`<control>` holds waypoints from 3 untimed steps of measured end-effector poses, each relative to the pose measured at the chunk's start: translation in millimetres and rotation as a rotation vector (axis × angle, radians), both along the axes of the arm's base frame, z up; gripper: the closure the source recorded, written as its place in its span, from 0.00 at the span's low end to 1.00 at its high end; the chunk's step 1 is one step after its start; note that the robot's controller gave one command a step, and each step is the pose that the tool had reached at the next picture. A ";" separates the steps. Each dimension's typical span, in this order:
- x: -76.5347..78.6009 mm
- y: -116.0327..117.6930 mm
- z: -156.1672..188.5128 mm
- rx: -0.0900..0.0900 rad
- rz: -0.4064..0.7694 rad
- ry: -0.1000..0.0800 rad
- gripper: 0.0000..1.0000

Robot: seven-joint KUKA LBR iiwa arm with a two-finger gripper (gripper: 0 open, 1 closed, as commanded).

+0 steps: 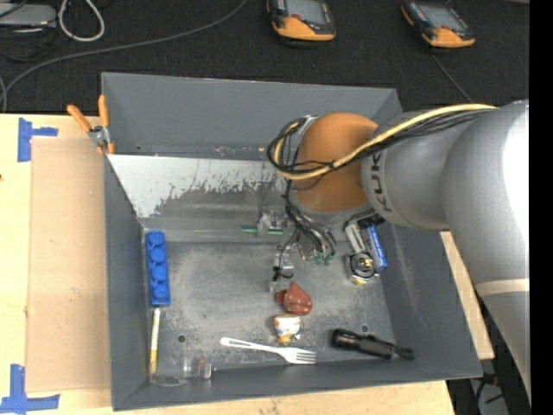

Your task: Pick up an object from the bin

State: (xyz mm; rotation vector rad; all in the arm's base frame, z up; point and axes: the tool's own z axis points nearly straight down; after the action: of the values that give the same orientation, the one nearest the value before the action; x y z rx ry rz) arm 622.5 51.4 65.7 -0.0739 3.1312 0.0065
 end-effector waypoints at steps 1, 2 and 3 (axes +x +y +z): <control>-67.1 -34.3 5.2 -0.005 0.321 0.000 0.00; -30.1 -46.0 24.7 0.000 0.101 -0.001 0.00; -98.3 -67.5 4.3 0.000 0.057 0.014 1.00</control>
Offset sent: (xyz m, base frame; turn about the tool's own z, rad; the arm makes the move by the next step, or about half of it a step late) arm -0.0077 -0.0506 0.0343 -0.0403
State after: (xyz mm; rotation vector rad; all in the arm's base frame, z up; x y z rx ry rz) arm 524.2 -16.2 70.0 -0.1642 3.1414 0.0071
